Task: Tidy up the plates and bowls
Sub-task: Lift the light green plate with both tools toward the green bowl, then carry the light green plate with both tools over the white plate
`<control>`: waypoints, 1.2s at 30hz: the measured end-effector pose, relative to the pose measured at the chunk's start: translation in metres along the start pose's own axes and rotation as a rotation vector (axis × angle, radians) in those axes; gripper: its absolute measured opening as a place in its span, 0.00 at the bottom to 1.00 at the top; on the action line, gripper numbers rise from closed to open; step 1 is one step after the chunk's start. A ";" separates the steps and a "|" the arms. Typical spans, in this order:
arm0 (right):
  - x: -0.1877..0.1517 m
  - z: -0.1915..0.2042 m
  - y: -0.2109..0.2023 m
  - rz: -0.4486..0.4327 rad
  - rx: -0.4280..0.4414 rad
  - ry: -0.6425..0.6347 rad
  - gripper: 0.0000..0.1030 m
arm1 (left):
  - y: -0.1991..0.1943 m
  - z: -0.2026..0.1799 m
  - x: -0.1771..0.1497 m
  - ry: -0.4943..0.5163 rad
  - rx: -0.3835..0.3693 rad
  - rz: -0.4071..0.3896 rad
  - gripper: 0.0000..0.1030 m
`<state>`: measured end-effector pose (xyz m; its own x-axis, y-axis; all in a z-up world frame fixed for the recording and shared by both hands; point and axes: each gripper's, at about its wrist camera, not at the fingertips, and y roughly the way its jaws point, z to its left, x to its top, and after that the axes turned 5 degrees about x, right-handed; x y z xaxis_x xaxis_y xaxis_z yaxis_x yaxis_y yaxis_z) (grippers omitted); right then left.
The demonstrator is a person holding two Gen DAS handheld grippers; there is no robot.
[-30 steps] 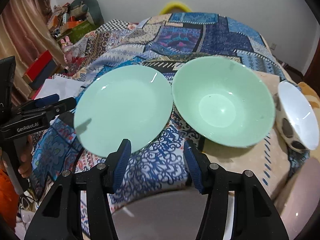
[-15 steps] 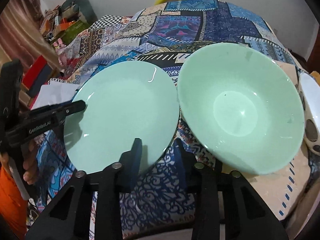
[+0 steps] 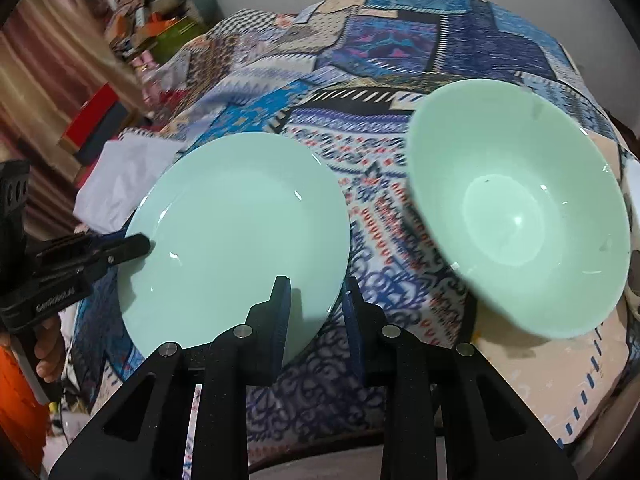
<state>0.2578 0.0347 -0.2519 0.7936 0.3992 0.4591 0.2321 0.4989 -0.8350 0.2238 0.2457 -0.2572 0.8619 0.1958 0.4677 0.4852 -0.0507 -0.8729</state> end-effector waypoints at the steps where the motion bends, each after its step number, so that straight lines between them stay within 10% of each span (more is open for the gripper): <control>1: -0.001 0.002 0.000 0.007 0.009 -0.007 0.23 | -0.005 0.001 -0.008 -0.004 -0.003 0.006 0.18; 36: -0.015 0.017 -0.007 -0.025 0.016 -0.064 0.21 | -0.034 -0.015 -0.037 -0.011 0.038 -0.039 0.24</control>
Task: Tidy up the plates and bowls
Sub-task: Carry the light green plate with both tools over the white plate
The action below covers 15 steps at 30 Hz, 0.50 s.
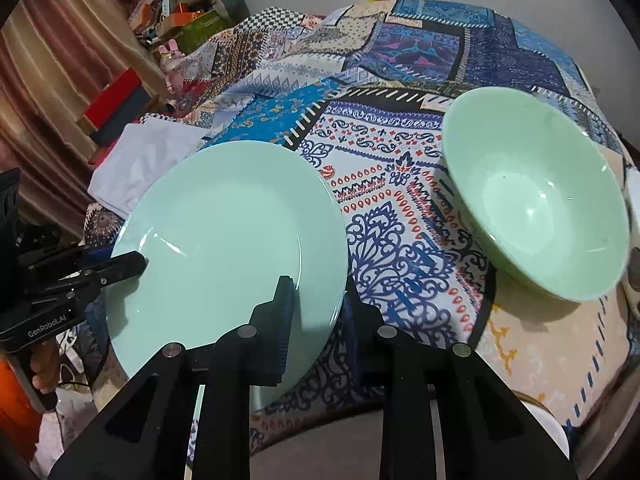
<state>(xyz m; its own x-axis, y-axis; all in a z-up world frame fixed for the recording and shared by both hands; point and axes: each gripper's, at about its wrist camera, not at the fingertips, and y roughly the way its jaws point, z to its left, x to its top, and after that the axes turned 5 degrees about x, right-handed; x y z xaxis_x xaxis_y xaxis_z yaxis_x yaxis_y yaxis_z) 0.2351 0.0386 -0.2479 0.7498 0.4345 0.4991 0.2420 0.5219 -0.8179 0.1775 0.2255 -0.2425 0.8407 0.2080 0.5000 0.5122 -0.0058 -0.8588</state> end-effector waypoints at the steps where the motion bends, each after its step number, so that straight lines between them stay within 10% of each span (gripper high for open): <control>1: 0.000 0.000 -0.002 -0.004 0.002 0.002 0.21 | -0.003 -0.002 0.000 0.002 0.001 -0.004 0.24; 15: -0.016 0.002 -0.059 -0.094 0.000 0.018 0.21 | -0.052 -0.035 -0.004 0.039 -0.020 -0.060 0.24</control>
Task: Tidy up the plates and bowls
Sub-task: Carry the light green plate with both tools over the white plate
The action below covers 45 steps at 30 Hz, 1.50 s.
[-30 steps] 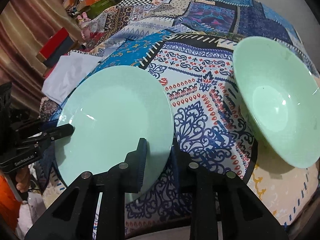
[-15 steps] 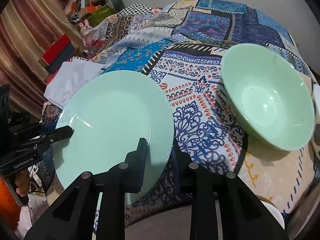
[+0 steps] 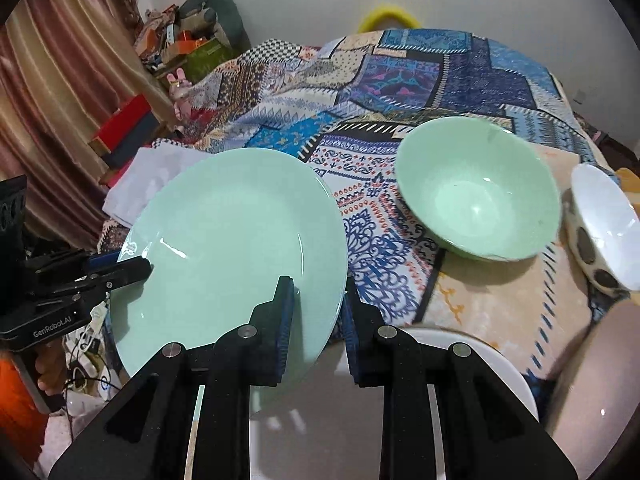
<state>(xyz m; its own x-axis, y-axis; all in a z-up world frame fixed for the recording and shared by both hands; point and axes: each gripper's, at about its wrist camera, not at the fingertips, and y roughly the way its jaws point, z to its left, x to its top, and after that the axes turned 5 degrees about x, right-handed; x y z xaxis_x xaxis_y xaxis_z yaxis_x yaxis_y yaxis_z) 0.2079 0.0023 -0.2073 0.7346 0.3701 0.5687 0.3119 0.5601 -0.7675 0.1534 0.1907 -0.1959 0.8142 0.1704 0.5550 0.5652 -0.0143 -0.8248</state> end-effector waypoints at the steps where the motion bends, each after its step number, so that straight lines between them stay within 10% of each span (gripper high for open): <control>1: -0.002 -0.001 -0.006 -0.007 -0.001 0.002 0.21 | -0.005 -0.004 0.000 0.005 -0.002 -0.005 0.24; 25: -0.059 -0.020 -0.097 -0.095 -0.047 0.045 0.21 | -0.059 -0.090 -0.026 0.070 -0.065 -0.038 0.24; 45: -0.110 -0.060 -0.093 -0.051 -0.048 0.166 0.21 | -0.014 -0.129 -0.059 0.094 -0.095 0.083 0.25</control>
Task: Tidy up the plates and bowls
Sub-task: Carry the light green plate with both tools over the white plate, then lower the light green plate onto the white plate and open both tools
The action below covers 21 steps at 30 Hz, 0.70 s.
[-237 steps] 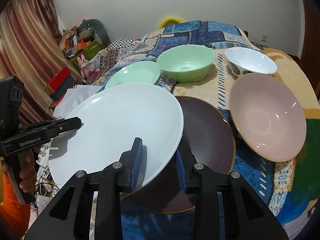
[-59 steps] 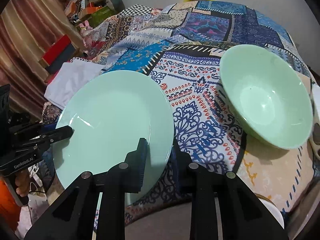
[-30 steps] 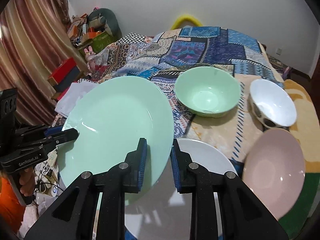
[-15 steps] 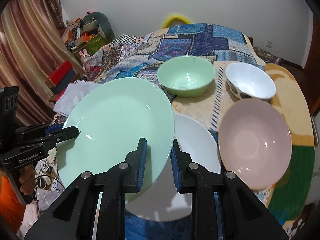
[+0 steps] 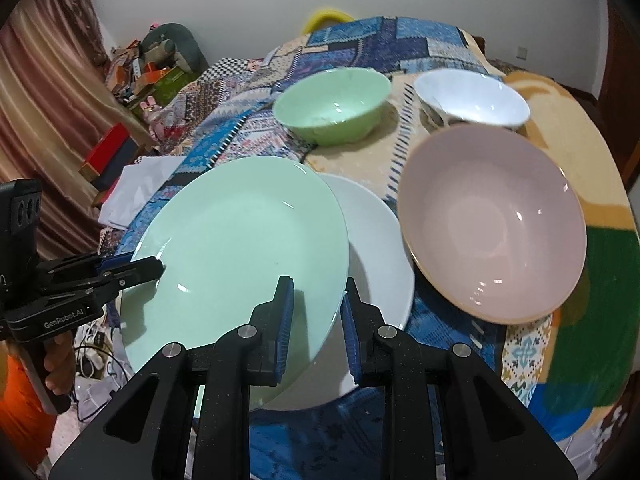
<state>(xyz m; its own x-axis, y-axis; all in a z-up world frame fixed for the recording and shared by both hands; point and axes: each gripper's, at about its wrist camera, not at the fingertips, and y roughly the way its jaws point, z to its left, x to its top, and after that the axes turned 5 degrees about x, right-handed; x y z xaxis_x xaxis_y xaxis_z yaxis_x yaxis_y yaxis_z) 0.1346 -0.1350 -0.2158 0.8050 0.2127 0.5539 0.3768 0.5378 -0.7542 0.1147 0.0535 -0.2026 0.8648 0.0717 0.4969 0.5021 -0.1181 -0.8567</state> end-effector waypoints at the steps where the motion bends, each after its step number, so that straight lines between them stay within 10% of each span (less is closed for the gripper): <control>1: -0.001 -0.003 0.001 0.004 -0.006 0.004 0.21 | 0.005 -0.002 0.001 0.004 -0.001 0.009 0.25; 21: -0.008 -0.029 0.010 0.023 0.015 0.081 0.21 | 0.036 -0.016 0.016 0.050 0.050 0.037 0.25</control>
<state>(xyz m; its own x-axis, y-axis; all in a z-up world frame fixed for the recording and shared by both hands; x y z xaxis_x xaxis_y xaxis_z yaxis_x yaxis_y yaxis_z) 0.1447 -0.1551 -0.2380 0.8480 0.1584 0.5057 0.3515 0.5460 -0.7605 0.1469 0.0347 -0.2230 0.8823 0.0186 0.4703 0.4704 -0.0702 -0.8797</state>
